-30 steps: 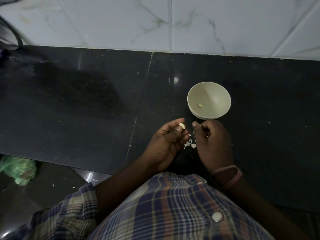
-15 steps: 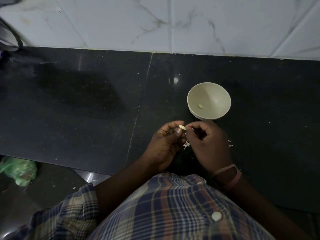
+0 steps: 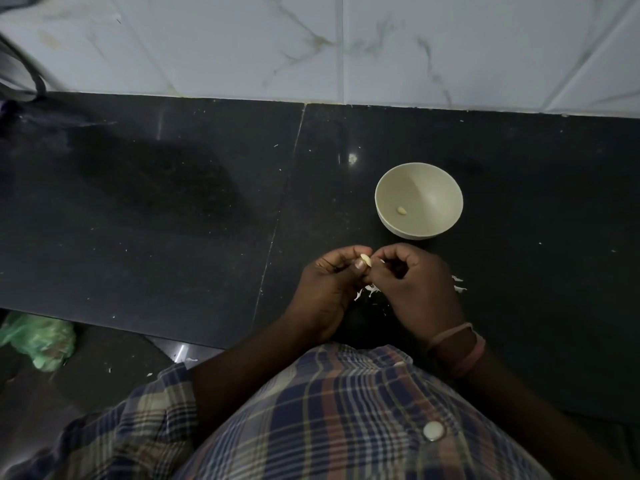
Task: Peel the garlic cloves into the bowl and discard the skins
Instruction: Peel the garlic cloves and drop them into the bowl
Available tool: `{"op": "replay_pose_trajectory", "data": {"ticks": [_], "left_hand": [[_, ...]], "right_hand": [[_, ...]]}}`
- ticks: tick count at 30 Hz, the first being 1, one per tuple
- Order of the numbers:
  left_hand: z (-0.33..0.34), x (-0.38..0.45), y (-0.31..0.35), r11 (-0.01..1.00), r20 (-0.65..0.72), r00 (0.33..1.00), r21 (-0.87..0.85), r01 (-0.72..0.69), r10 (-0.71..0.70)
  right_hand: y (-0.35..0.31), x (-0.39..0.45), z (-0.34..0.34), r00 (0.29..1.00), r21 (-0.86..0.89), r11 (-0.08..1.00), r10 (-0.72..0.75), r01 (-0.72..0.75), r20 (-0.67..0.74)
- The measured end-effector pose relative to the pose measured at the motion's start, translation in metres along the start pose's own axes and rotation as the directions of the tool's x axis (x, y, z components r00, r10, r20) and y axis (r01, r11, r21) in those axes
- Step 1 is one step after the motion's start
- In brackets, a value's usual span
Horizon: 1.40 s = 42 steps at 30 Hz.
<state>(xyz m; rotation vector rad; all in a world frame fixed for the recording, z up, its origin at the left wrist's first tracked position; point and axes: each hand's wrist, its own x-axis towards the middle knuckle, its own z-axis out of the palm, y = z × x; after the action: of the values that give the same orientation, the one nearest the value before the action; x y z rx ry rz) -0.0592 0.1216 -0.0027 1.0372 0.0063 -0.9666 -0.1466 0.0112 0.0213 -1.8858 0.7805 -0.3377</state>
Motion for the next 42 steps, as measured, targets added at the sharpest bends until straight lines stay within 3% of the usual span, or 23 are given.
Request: {"op": "replay_pose_trajectory", "data": {"ticks": [6,12,20,25,28,34,42], "left_hand": [[0.0011,-0.0011,-0.0004,0.999,-0.009,1.000,0.035,0.014,-0.013],[0.0000,-0.0011,-0.0006,0.997,0.066,0.995,-0.006,0.071,-0.071],[0.0045,-0.0006,0.0032,0.994,0.086,0.992,-0.059,0.095,-0.090],[0.0051,0.0001,0.0032,0.991,0.012,0.994,-0.069,0.112,-0.111],[0.0035,-0.0001,0.0025,0.989,0.016,0.993,-0.093,0.116,-0.115],[0.0025,-0.0014,0.0037,0.989,0.019,0.994,-0.097,0.108,-0.107],[0.0013,-0.0014,0.0015,0.994,0.028,0.996,-0.072,0.088,-0.086]], "right_hand": [[-0.0005,-0.0006,0.0003,0.997,0.033,0.997,0.070,-0.071,0.036],[-0.0022,-0.0033,0.0043,0.982,0.206,0.960,0.182,-0.189,0.051],[-0.0004,-0.0014,0.0038,0.983,0.221,0.958,0.182,-0.183,0.024],[0.0049,0.0011,0.0049,0.973,0.237,0.949,0.225,-0.206,-0.054],[0.0067,0.0028,0.0032,0.974,0.239,0.952,0.215,-0.192,-0.075],[0.0013,-0.0024,-0.0004,0.990,0.295,0.945,0.139,-0.139,0.020],[0.0053,-0.0028,-0.0009,0.999,0.180,0.982,0.050,-0.049,0.003]]}}
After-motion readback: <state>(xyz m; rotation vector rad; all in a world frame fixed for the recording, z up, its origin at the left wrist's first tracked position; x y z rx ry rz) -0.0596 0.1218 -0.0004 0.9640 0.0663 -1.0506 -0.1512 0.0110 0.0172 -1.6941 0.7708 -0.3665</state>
